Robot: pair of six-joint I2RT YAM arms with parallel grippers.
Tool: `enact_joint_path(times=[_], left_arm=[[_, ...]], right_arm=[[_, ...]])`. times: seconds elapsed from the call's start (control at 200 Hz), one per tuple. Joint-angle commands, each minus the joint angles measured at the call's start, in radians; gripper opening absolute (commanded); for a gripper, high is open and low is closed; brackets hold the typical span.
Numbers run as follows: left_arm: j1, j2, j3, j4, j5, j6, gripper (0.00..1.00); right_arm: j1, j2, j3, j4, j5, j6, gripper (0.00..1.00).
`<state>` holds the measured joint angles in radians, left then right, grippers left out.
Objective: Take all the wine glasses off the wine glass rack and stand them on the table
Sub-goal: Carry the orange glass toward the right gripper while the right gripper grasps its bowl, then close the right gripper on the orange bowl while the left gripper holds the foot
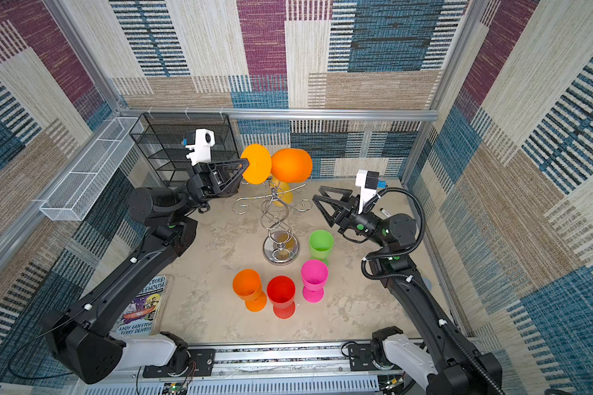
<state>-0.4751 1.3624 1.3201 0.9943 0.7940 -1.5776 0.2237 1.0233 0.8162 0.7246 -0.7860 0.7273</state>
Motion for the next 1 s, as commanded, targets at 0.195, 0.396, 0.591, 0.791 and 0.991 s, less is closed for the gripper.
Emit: enact_joint_path(times=[0.195, 0.396, 0.591, 0.791, 0.991], left_arm=[[-0.017, 0.023, -0.018, 0.199, -0.034, -0.097, 0.00], [-0.019, 0.046, -0.037, 0.266, -0.050, -0.150, 0.00], [-0.020, 0.054, -0.052, 0.284, -0.055, -0.168, 0.00], [-0.023, 0.069, -0.065, 0.305, -0.067, -0.180, 0.00], [-0.026, 0.089, -0.071, 0.321, -0.076, -0.194, 0.00]], right_arm=[[-0.046, 0.088, -0.010, 0.448, -0.127, 0.255, 0.55], [-0.083, 0.219, 0.013, 0.717, -0.174, 0.425, 0.53], [-0.101, 0.353, 0.072, 0.932, -0.201, 0.572, 0.53], [-0.101, 0.413, 0.119, 0.999, -0.228, 0.620, 0.53], [-0.101, 0.415, 0.132, 1.015, -0.233, 0.623, 0.52]])
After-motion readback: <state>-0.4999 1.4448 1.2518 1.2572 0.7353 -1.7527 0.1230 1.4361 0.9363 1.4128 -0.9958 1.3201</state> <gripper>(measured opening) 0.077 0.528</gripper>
